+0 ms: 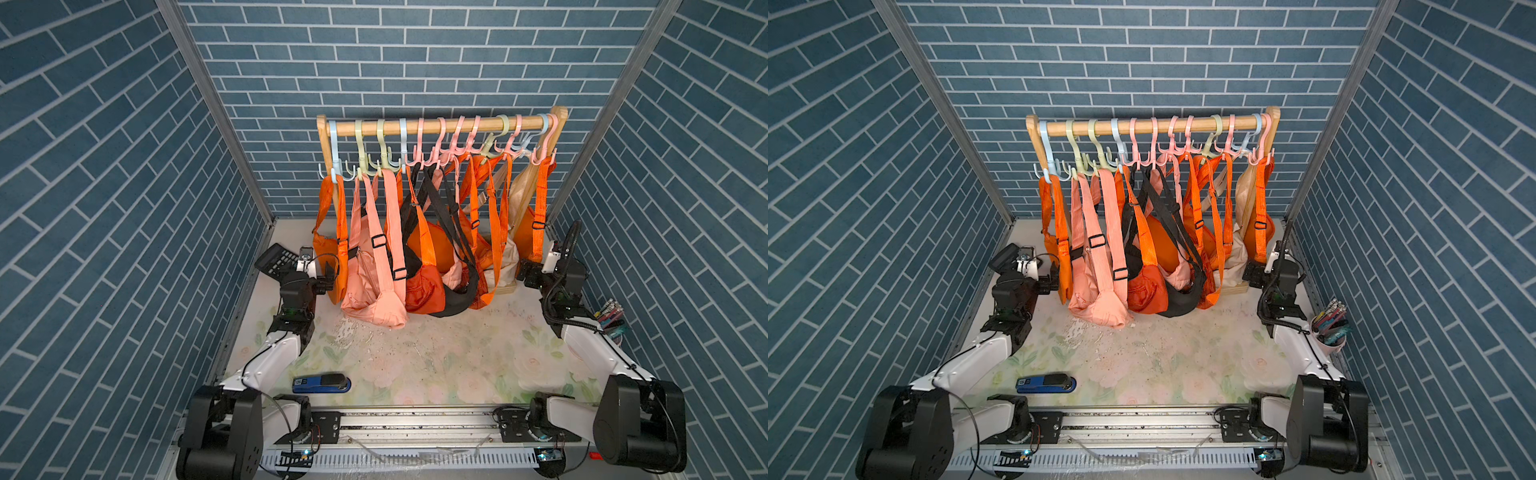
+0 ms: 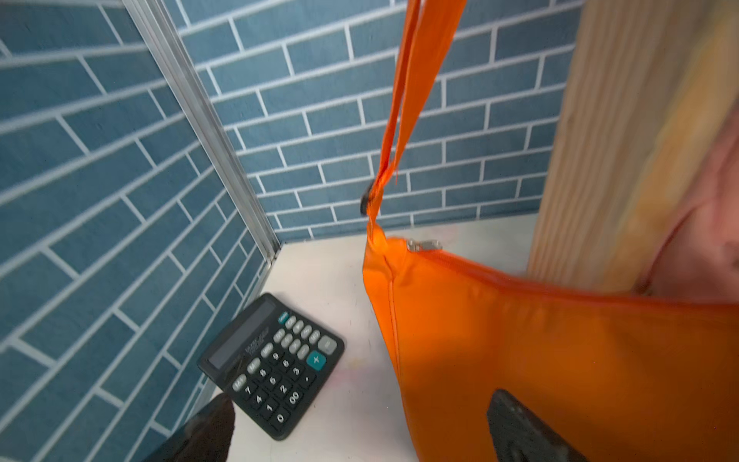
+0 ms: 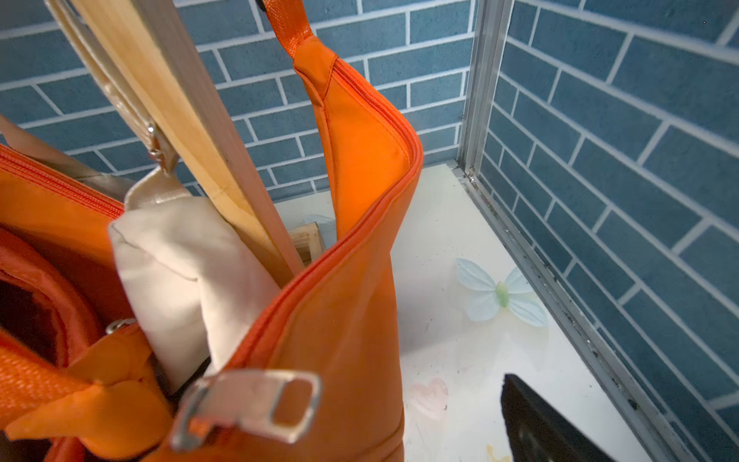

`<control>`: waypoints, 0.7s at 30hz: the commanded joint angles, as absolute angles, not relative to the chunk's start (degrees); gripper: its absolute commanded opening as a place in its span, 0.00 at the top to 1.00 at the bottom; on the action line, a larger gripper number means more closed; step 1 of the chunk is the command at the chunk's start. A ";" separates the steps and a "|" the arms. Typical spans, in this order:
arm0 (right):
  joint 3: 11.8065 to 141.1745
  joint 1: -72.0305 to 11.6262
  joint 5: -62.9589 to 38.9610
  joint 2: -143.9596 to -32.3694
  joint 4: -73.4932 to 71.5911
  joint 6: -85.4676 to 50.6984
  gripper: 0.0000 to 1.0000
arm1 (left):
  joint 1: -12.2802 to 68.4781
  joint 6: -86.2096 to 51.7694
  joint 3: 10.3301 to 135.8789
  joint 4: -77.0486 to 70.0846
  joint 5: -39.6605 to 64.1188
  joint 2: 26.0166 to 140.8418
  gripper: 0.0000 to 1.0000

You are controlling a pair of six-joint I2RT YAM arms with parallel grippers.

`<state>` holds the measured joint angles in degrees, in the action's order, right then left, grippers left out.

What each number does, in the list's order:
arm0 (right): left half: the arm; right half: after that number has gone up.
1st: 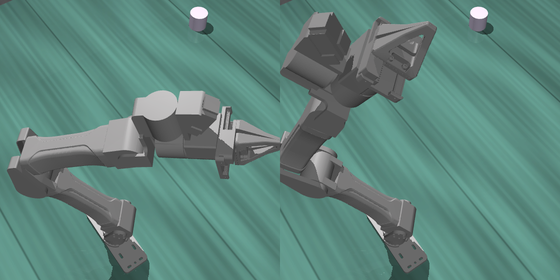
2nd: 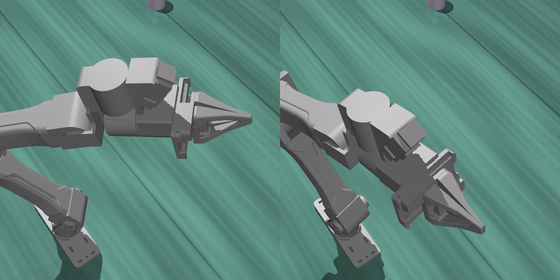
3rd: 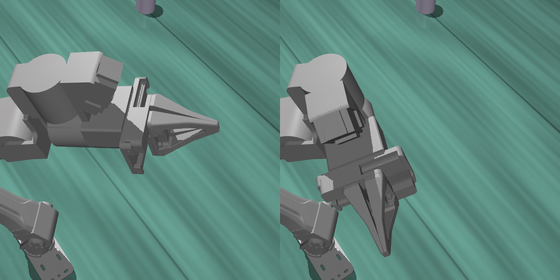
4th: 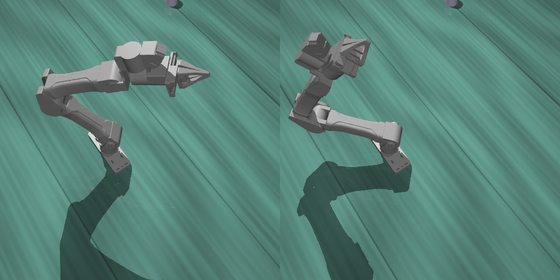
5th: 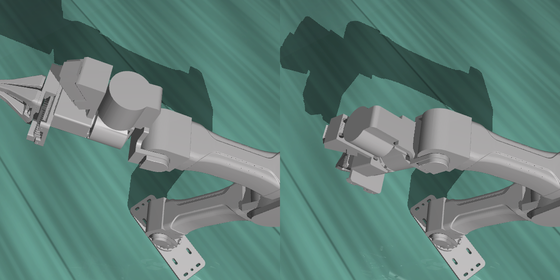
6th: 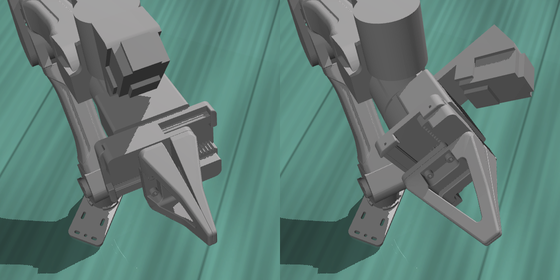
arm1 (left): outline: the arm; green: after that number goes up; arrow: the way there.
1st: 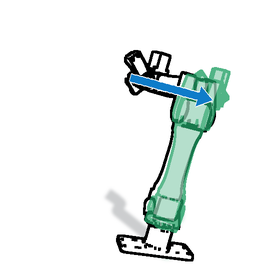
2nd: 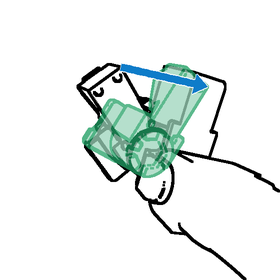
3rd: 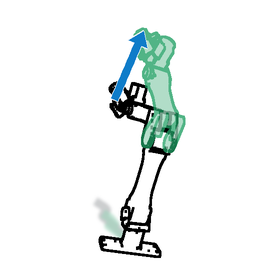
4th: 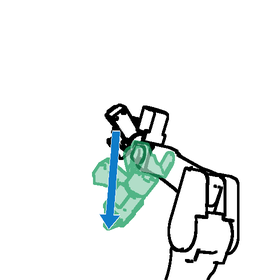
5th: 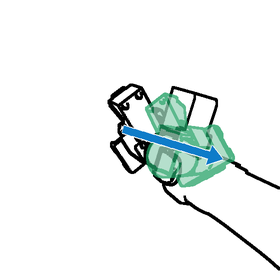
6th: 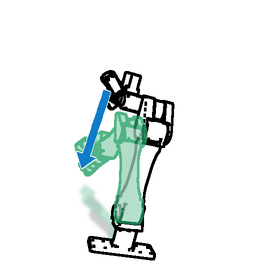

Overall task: Take the bag off the hook
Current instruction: Move the clothesline to the center of the board.

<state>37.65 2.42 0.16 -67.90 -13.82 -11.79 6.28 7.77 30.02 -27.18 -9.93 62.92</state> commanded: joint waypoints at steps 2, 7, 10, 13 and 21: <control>41.35 2.47 -3.53 -66.13 -4.14 -17.37 0.08 | 6.50 7.04 33.90 -15.19 -5.68 55.69 0.04; 43.65 2.06 -8.38 -64.45 -1.68 -20.24 0.11 | 6.50 3.94 35.89 -10.49 2.15 49.33 0.25; 44.96 1.09 -9.88 -62.67 0.07 -20.42 0.12 | 6.50 2.53 38.50 -9.08 5.29 48.85 0.41; 46.13 0.15 -10.67 -60.86 1.42 -19.95 0.12 | 6.41 1.43 42.27 -7.97 7.91 50.57 0.45; 50.86 -0.18 -16.19 -59.45 6.04 -19.18 0.11 | 5.84 -2.34 52.14 -8.93 13.36 60.72 0.40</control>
